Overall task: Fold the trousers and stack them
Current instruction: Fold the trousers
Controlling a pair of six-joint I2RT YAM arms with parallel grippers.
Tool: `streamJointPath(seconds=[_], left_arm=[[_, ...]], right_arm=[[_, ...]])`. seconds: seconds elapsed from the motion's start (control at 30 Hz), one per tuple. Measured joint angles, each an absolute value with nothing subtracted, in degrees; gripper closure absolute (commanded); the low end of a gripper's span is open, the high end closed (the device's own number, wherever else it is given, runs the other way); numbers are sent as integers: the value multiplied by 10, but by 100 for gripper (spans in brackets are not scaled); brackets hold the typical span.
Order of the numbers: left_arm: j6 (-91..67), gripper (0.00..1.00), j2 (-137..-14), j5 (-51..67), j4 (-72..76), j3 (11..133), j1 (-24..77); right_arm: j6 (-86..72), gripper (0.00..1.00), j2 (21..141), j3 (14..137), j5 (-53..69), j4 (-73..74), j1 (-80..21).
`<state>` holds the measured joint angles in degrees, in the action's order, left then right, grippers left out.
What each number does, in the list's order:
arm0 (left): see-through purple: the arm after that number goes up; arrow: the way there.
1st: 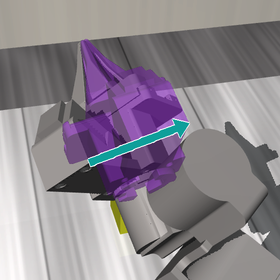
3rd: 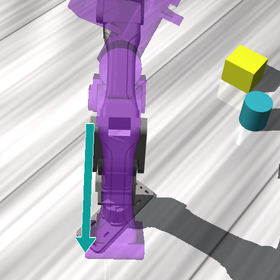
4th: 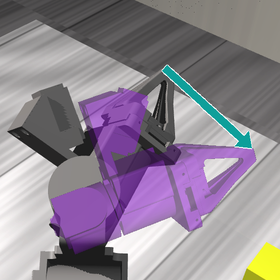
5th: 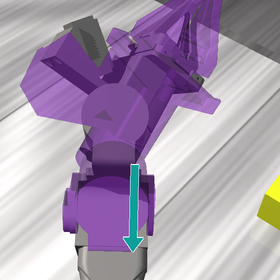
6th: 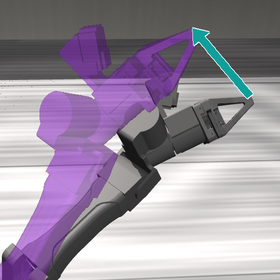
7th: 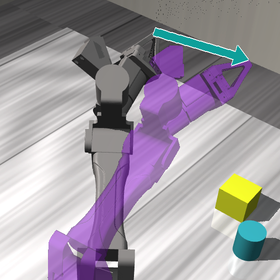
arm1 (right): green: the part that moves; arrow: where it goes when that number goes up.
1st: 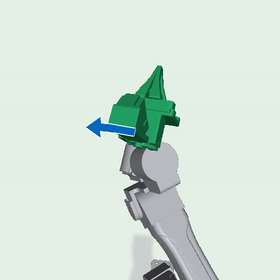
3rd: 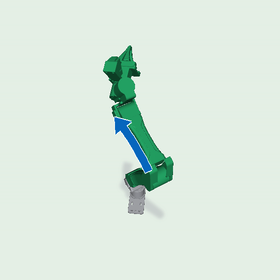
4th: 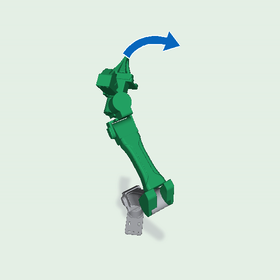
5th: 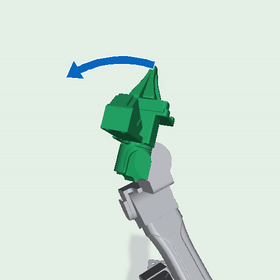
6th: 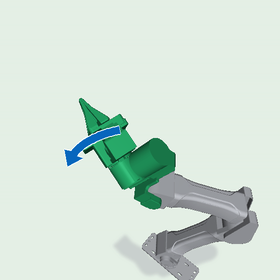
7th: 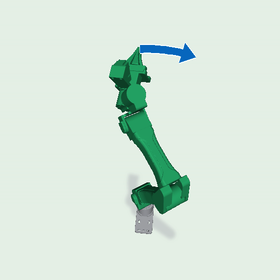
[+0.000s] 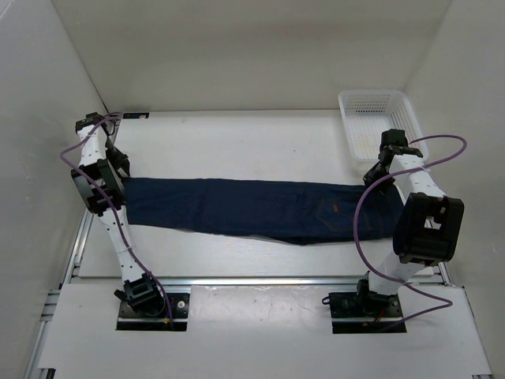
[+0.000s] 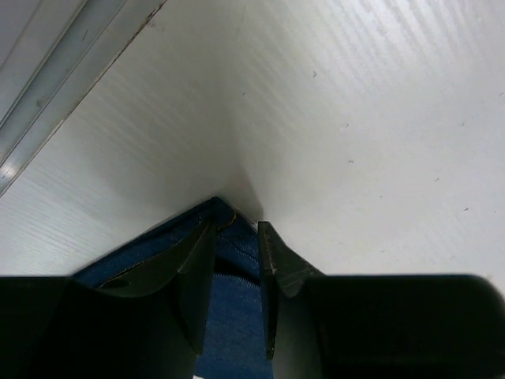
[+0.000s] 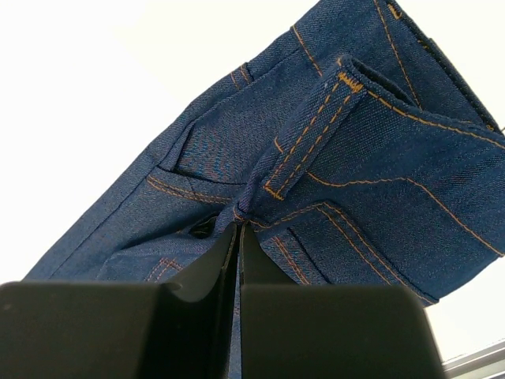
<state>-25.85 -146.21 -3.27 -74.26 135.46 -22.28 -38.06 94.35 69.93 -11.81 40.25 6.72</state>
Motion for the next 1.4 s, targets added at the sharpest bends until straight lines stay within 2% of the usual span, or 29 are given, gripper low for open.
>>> streamJointPath(seconds=[0.37, 0.7, 0.97, 1.1, 1.13, 1.17, 1.2, 1.4], left_arm=[[-248, 52, -1362, -60, -727, 1301, -222], [-229, 50, -1393, -60, -741, 1242, -222], [-229, 50, -1399, -70, -746, 1240, -219], [-232, 65, -1399, -71, -746, 1240, -219], [-231, 73, -1399, -71, -746, 1240, -219], [-231, 86, -1399, -71, -746, 1240, -218], [-233, 90, -1399, -71, -747, 1240, -218], [-232, 90, -1399, -76, -749, 1240, -216]], right_arm=[[-378, 100, 943, 699, -109, 400, 67], [-377, 100, 943, 699, -103, 400, 65], [-377, 100, 943, 699, -101, 399, 63], [-376, 100, 943, 699, -101, 399, 63], [-376, 100, 943, 699, -101, 399, 63], [-376, 100, 943, 699, -101, 399, 63], [-376, 100, 943, 699, -101, 399, 63], [-376, 100, 943, 699, -99, 399, 63]])
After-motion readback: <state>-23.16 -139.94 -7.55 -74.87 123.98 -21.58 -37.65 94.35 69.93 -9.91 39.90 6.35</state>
